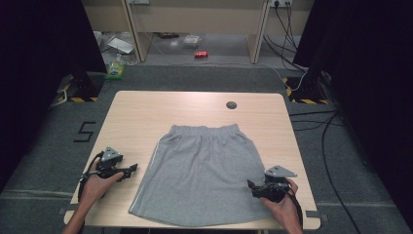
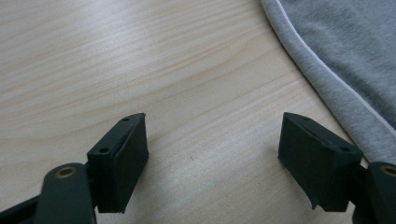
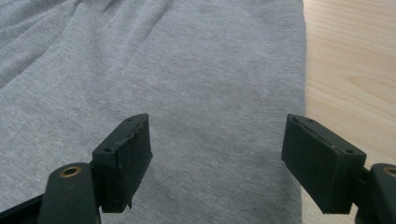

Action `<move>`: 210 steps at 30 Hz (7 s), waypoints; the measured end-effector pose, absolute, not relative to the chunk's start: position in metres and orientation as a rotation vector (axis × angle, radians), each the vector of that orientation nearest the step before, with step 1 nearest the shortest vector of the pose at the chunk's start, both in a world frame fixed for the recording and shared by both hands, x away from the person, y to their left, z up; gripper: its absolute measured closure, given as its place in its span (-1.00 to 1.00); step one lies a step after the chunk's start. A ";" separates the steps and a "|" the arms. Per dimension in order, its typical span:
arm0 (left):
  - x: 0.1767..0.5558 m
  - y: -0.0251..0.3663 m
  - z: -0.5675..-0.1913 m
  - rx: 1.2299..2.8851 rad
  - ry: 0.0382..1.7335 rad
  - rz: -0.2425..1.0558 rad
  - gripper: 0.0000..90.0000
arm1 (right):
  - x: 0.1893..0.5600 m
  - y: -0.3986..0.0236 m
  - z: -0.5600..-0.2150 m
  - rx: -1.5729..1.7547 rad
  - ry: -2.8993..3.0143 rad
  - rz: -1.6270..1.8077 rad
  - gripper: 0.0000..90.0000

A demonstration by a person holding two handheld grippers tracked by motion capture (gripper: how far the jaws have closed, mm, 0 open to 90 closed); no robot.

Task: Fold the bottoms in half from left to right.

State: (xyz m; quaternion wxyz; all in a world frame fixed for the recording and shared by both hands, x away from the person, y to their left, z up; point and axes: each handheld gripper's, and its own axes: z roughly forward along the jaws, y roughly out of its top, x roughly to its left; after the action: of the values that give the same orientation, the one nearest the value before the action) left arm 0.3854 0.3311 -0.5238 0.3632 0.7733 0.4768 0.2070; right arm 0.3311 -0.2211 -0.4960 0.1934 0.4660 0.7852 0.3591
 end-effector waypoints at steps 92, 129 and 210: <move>0.552 0.194 -0.501 2.100 1.238 0.341 0.70 | 0.329 -0.183 -0.489 1.159 2.273 1.045 -0.41; 0.551 0.192 -0.501 2.126 1.213 0.369 0.70 | 0.302 0.057 -0.497 0.780 2.555 1.263 -0.29; 0.554 0.113 -0.399 2.017 1.160 0.339 0.86 | 0.292 -0.092 -0.441 0.988 2.288 1.645 0.93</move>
State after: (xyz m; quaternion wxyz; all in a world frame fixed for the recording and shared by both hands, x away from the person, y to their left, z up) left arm 0.5537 0.1126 -0.3987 0.3850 0.7916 0.4555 0.1330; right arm 0.2918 -0.0924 -0.4407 0.0777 0.3300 0.7639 0.5491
